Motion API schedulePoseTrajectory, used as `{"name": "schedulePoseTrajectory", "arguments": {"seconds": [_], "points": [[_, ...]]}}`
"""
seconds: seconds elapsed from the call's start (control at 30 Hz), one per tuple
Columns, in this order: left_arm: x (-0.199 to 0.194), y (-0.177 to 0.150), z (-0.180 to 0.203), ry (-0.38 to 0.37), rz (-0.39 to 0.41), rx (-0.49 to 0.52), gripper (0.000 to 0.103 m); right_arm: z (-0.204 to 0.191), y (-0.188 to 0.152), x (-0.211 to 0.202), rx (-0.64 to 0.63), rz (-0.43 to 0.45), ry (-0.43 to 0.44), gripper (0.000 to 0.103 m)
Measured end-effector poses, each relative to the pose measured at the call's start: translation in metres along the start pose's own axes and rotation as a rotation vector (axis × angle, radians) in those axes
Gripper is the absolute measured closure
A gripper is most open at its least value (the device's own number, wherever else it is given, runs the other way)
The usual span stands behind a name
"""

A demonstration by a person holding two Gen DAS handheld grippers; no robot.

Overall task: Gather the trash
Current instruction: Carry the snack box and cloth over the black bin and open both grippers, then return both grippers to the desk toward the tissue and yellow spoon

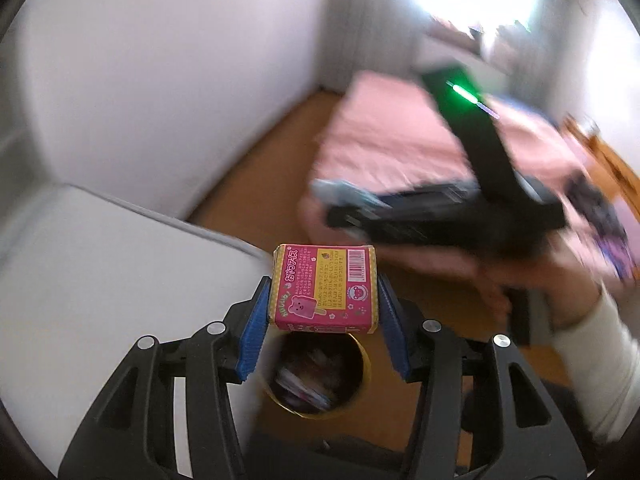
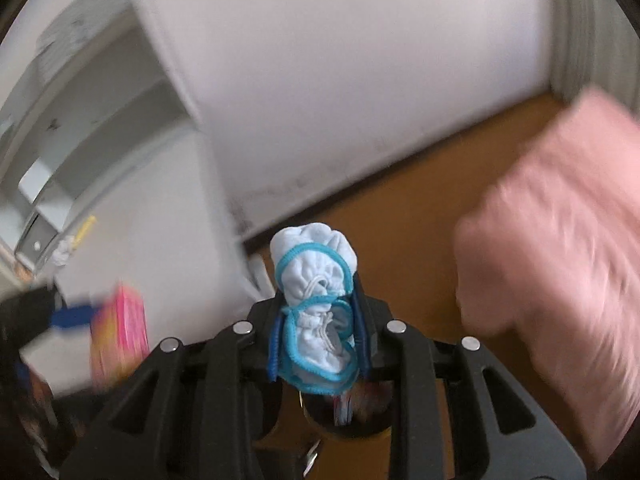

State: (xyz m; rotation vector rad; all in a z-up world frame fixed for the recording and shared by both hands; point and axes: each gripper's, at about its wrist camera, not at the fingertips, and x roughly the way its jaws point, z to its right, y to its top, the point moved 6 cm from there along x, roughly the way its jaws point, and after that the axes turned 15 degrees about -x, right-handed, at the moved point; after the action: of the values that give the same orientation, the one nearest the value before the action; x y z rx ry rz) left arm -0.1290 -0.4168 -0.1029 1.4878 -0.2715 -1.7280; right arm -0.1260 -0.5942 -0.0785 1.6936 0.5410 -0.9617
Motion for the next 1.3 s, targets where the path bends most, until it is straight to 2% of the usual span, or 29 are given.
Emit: {"name": "schedulePoseTrajectory", "arguments": {"seconds": [0.1, 0.2, 0.27, 0.33, 0.4, 0.47, 0.53, 0.57, 0.6, 0.63, 0.67, 0.7, 0.87, 0.93, 1.0, 1.07, 1.1, 1.17, 1.2, 1.23, 1.3], "points": [[0.059, -0.043, 0.014, -0.021, -0.149, 0.001, 0.053, 0.035, -0.052, 0.048, 0.093, -0.148, 0.044, 0.076], [0.131, -0.086, -0.012, 0.036, -0.272, -0.046, 0.053, 0.056, -0.102, 0.101, 0.174, -0.289, 0.09, 0.076], [0.17, -0.108, -0.036, 0.066, -0.346, -0.106, 0.053, 0.054, -0.122, 0.129, 0.22, -0.345, 0.132, 0.076], [0.195, -0.121, -0.052, 0.083, -0.383, -0.134, 0.053, 0.054, -0.144, 0.153, 0.224, -0.424, 0.133, 0.076], [0.212, -0.129, -0.064, 0.111, -0.409, -0.15, 0.053, 0.054, -0.155, 0.163, 0.229, -0.457, 0.139, 0.076], [0.224, -0.13, -0.064, 0.092, -0.445, -0.201, 0.053, 0.054, -0.16, 0.165, 0.247, -0.457, 0.152, 0.076], [0.221, -0.123, -0.061, 0.09, -0.417, -0.198, 0.053, 0.049, -0.158, 0.164, 0.252, -0.444, 0.162, 0.076], [0.222, -0.12, -0.057, 0.087, -0.409, -0.195, 0.053, 0.048, -0.157, 0.164, 0.253, -0.439, 0.165, 0.073], [0.222, -0.117, -0.053, 0.094, -0.398, -0.188, 0.052, 0.048, -0.156, 0.162, 0.259, -0.429, 0.174, 0.06], [0.223, -0.116, -0.056, 0.107, -0.391, -0.182, 0.041, 0.051, -0.155, 0.161, 0.267, -0.421, 0.181, 0.047], [0.222, -0.116, -0.056, 0.116, -0.391, -0.18, 0.03, 0.051, -0.153, 0.158, 0.276, -0.402, 0.184, 0.023], [0.22, -0.117, -0.057, 0.119, -0.381, -0.179, 0.015, 0.052, -0.151, 0.155, 0.277, -0.388, 0.176, 0.017], [0.206, -0.116, -0.034, 0.096, -0.375, -0.166, 0.013, 0.072, -0.135, 0.135, 0.283, -0.34, 0.11, 0.017], [0.189, -0.106, -0.028, 0.076, -0.328, -0.161, 0.013, 0.083, -0.126, 0.112, 0.296, -0.297, 0.057, 0.017], [0.158, -0.093, -0.003, 0.025, -0.271, -0.13, 0.013, 0.091, -0.111, 0.08, 0.269, -0.229, -0.048, 0.017], [0.115, -0.075, 0.029, -0.064, -0.2, -0.06, 0.013, 0.092, -0.086, 0.031, 0.149, -0.146, -0.269, 0.014], [0.099, -0.069, 0.039, -0.097, -0.175, -0.03, 0.013, 0.09, -0.078, 0.014, 0.113, -0.111, -0.327, 0.009], [0.057, -0.051, 0.058, -0.161, -0.096, 0.062, 0.013, 0.076, -0.051, -0.038, 0.039, 0.019, -0.456, 0.007], [0.033, -0.04, 0.06, -0.156, -0.036, 0.101, 0.011, 0.072, -0.043, -0.052, 0.016, 0.061, -0.497, 0.007], [0.012, -0.029, 0.055, -0.132, 0.027, 0.122, 0.011, 0.061, -0.03, -0.071, -0.026, 0.117, -0.577, 0.007], [-0.022, -0.011, 0.028, -0.066, 0.115, 0.107, 0.01, 0.037, -0.01, -0.091, -0.129, 0.194, -0.701, 0.007]]}}
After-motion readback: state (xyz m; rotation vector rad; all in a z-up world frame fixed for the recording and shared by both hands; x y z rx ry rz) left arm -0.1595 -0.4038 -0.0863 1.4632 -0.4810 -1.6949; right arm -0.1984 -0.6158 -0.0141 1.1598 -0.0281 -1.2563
